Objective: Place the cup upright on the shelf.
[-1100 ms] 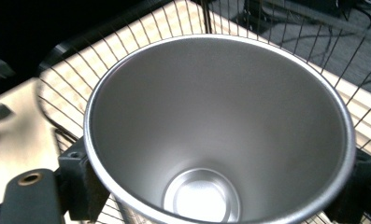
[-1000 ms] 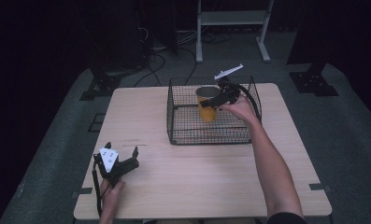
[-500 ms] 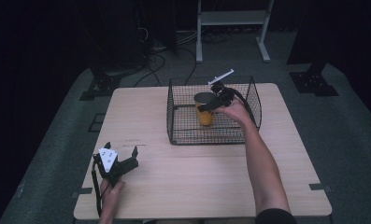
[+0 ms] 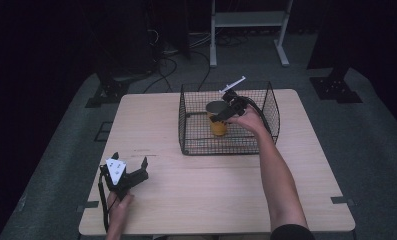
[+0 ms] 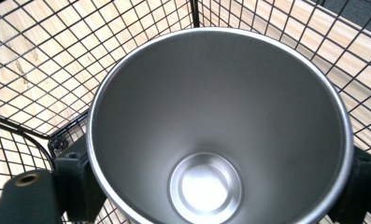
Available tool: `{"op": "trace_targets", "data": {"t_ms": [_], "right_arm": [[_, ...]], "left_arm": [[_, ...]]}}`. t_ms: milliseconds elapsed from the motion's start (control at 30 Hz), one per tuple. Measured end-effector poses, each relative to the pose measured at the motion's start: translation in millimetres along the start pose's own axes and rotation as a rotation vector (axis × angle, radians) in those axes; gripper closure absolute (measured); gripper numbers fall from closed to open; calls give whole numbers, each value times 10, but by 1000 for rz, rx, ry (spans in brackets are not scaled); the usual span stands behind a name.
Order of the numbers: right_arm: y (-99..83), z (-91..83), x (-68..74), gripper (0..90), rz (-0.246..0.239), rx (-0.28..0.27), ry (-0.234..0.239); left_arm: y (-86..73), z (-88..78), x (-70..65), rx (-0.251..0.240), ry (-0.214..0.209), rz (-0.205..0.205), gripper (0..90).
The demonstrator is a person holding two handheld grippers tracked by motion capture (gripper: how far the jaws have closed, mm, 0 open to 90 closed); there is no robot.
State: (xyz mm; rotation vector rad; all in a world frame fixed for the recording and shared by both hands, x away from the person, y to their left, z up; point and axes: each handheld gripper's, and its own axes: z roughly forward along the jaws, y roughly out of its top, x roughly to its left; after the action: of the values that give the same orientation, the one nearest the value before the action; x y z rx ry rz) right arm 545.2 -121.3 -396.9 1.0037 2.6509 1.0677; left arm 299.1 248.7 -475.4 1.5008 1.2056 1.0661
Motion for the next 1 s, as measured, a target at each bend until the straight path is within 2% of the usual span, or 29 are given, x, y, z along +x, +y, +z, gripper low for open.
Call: {"op": "trace_targets", "data": {"t_ms": [300,433,733,933,967,1000], "right_arm": [[-3,-72,70,66,-27,17,-18],[-2,-141,70,16,-17,-29,-31],[4,-308,40,7,10,-73,-19],[21,-515,27,7,33,-129,-8],[17,-617,33,8,41,-161,7],[10,-664,38,8,40,-169,8]], "left_arm": [[0,0,-5,1,2,2,8],[0,1,-5,1,3,1,8],[1,6,-5,3,6,5,8],[3,7,2,4,7,3,8],[2,9,4,3,7,1,8],[2,8,3,3,8,0,8]]}}
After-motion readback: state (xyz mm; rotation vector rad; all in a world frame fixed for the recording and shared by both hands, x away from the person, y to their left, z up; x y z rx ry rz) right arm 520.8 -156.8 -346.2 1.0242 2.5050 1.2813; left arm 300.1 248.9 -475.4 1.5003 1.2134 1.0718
